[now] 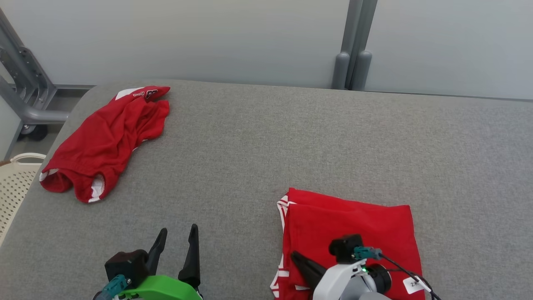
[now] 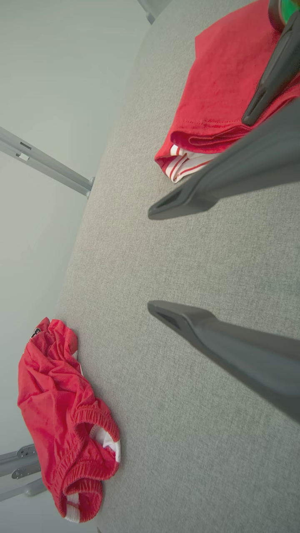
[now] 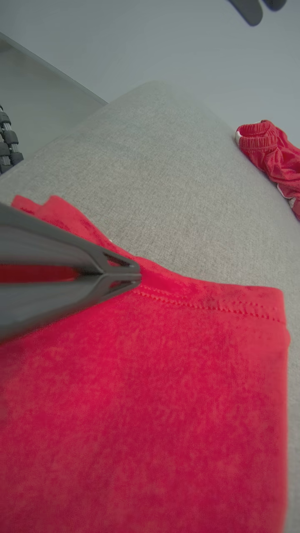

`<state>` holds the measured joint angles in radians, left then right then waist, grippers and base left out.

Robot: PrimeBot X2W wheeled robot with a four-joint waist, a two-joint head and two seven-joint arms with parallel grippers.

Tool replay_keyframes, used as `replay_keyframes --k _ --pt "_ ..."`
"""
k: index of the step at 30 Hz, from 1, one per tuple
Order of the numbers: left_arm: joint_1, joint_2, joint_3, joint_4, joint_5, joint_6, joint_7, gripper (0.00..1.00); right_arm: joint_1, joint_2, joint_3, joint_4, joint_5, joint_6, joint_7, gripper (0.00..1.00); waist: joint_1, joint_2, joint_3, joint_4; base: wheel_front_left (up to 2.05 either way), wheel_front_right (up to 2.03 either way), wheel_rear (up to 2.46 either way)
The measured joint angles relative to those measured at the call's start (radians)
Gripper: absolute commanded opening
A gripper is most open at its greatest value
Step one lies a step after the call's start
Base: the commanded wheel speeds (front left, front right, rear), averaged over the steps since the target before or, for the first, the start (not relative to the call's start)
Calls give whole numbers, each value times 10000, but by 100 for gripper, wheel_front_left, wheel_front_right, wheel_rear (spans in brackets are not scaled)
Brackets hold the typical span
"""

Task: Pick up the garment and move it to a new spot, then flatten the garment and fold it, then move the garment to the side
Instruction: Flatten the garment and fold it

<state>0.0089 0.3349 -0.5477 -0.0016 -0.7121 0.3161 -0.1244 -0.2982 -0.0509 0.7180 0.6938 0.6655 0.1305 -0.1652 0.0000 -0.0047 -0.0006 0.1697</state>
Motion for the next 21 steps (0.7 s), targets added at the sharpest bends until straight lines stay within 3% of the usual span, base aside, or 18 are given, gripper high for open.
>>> replay_keyframes --k 5,11,15,21 --pt "-1 12 -8 0 -2 12 0 100 -413 23 1471 449 548 0 40 0 0 0 -38 48 0 0 0" --pt "25 56 31 -4 -58 90 -17 100 -877 17 2247 401 844 0 -548 0 0 0 -106 -111 0 0 0" --pt "75 67 33 -17 -73 109 -61 100 -1235 -31 2117 2 884 0 -844 0 0 0 -176 -311 0 0 0" --pt "187 113 38 -84 -88 184 -90 100 -1409 -681 1055 -871 679 2 -965 0 0 0 -318 -700 0 0 0"
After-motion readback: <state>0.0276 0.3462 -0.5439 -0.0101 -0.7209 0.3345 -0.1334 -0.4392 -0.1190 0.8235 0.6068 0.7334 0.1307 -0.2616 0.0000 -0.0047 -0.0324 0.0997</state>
